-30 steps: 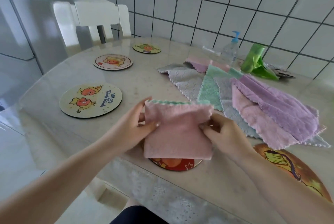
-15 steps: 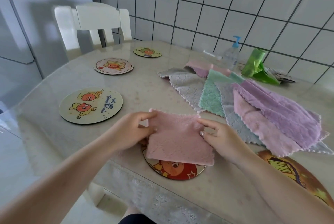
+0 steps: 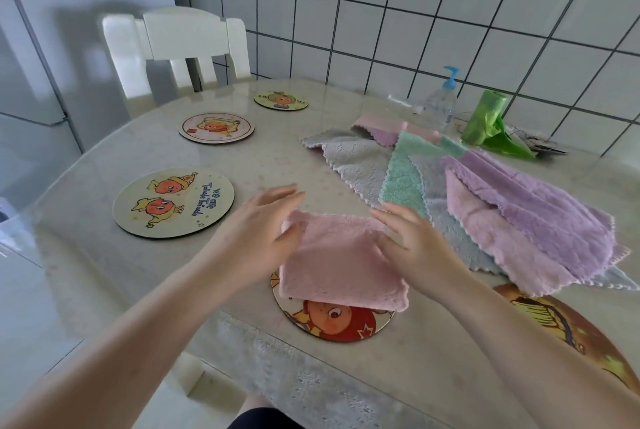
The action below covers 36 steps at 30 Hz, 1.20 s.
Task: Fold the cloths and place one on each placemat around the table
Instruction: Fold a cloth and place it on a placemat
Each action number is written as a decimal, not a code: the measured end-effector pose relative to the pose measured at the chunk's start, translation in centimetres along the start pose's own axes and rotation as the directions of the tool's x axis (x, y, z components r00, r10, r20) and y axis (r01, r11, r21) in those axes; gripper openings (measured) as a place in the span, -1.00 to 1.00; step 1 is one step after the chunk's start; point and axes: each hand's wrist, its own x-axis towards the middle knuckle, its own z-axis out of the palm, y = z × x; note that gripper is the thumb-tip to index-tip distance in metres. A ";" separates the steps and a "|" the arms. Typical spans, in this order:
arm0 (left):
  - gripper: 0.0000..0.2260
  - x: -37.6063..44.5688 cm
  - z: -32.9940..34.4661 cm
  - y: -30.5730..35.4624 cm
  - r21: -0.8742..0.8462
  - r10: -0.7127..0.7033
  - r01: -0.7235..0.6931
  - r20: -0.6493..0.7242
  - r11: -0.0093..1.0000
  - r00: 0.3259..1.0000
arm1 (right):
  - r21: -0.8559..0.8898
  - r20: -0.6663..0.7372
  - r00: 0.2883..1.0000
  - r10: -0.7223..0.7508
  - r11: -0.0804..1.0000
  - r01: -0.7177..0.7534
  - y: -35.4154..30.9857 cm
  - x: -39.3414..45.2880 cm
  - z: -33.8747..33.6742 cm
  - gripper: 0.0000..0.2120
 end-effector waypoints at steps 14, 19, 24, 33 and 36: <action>-0.22 -3.1 5.0 1.7 0.319 -0.121 0.066 0.158 0.945 0.980 | -0.383 0.277 0.957 0.090 0.923 0.024 -1.7 -1.4 2.3 -0.26; -0.18 -2.8 4.8 1.3 0.333 -0.208 0.144 0.166 0.932 0.964 | -0.369 0.284 0.947 0.150 0.929 -0.036 -0.3 -1.3 1.7 -0.26; -0.36 -3.0 3.6 0.4 0.301 -0.285 0.245 0.096 0.922 0.954 | -0.340 0.136 0.977 0.166 0.934 -0.112 1.8 -1.8 0.6 -0.29; -0.64 -4.6 2.9 0.7 0.127 -0.222 0.229 -0.064 0.965 0.973 | -0.064 0.061 0.998 0.011 0.998 -0.007 1.0 -4.3 0.3 -0.43; -0.66 -4.3 3.2 0.8 0.067 -0.213 0.216 -0.042 0.974 0.976 | -0.079 0.108 0.994 0.031 0.997 -0.022 0.4 -4.0 0.7 -0.50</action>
